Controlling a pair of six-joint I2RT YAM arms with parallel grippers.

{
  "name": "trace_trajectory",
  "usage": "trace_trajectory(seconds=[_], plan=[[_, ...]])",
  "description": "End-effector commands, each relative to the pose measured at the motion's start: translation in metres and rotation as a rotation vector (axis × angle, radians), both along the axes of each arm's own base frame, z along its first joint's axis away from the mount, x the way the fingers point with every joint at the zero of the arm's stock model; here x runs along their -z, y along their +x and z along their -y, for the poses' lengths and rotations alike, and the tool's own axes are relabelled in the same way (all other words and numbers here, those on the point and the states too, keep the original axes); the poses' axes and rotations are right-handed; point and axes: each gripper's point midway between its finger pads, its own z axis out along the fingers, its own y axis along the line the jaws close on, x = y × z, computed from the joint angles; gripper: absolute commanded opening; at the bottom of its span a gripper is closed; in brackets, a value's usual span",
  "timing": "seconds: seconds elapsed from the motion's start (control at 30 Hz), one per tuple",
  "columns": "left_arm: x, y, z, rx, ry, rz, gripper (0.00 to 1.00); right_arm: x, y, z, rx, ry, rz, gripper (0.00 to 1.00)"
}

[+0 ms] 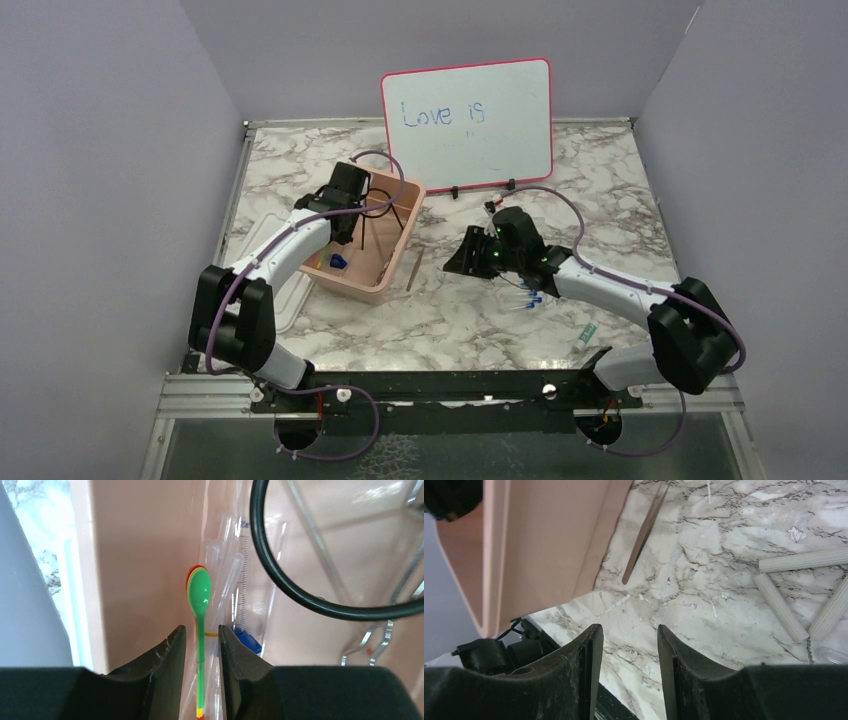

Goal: Organize the chemistry lab equipment

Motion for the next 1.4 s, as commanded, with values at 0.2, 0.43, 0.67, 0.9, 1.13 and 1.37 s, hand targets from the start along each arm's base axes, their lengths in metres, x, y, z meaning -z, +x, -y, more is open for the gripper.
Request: trace_trajectory(seconds=[0.2,0.43,0.67,0.9,1.13,1.37], plan=[[-0.121,0.005,0.051,0.057,-0.405,0.289,0.45,0.033,0.027,-0.025,0.044,-0.104,-0.116,0.48],[-0.187,-0.030,0.089,0.237,-0.690,0.430,0.56,0.060,0.039,-0.055,0.075,-0.184,-0.172,0.50],[-0.226,-0.061,0.094,0.290,-0.846,0.574,0.67,0.079,0.057,-0.049,0.252,-0.332,-0.188,0.50],[-0.232,-0.076,0.088,0.290,-0.866,0.625,0.69,0.092,0.065,-0.056,0.267,-0.400,-0.207,0.49],[-0.232,-0.078,0.077,0.288,-0.803,0.659,0.71,0.102,0.066,-0.062,0.278,-0.450,-0.230,0.35],[-0.230,-0.078,0.068,0.276,-0.750,0.679,0.72,0.087,0.066,-0.048,0.315,-0.475,-0.182,0.09]])
